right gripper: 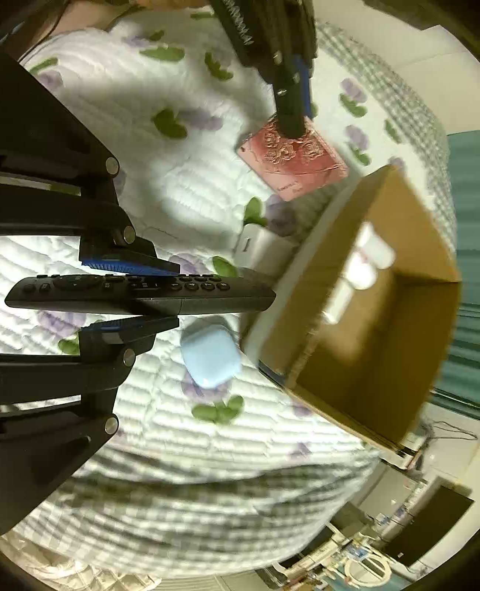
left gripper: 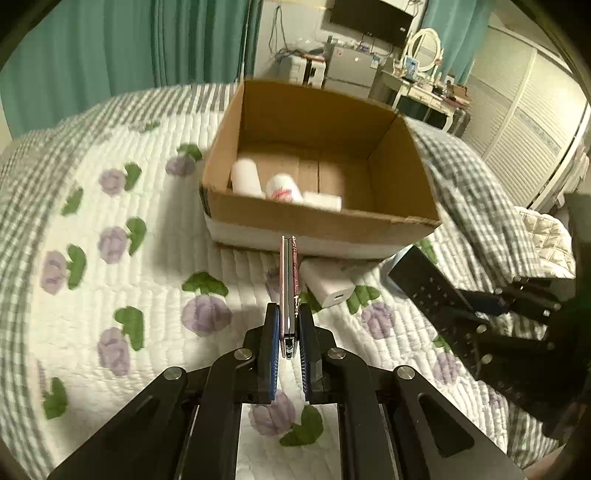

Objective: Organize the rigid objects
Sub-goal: 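Carry the card case and remote into the box and open both grippers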

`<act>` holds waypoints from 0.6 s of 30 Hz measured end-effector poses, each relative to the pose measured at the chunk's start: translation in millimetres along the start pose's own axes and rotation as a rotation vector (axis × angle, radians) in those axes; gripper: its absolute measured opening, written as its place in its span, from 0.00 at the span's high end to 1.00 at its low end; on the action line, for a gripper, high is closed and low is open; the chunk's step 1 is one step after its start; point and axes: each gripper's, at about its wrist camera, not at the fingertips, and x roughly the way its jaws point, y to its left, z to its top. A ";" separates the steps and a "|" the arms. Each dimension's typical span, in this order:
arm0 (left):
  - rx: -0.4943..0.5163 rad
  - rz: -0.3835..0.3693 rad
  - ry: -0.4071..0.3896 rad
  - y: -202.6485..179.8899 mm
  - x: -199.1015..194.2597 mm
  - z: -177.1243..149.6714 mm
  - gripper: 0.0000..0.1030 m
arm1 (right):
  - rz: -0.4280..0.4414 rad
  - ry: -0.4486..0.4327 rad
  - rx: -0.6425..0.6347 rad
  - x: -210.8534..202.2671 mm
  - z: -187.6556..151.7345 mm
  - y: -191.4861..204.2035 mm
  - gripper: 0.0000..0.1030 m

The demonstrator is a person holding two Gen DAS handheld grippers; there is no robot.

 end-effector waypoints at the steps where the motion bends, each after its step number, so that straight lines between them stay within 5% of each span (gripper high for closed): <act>1: 0.008 0.000 -0.019 -1.9 -10.4 3.7 0.91 | -0.002 -0.018 -0.001 -11.7 3.1 -0.1 0.80; 10: 0.071 0.014 -0.169 -19.1 -64.9 75.6 0.91 | -0.040 -0.208 0.010 -91.6 71.7 -13.4 0.80; 18: 0.142 0.055 -0.135 -31.3 -12.3 143.3 0.91 | -0.022 -0.310 0.068 -87.0 148.2 -38.2 0.81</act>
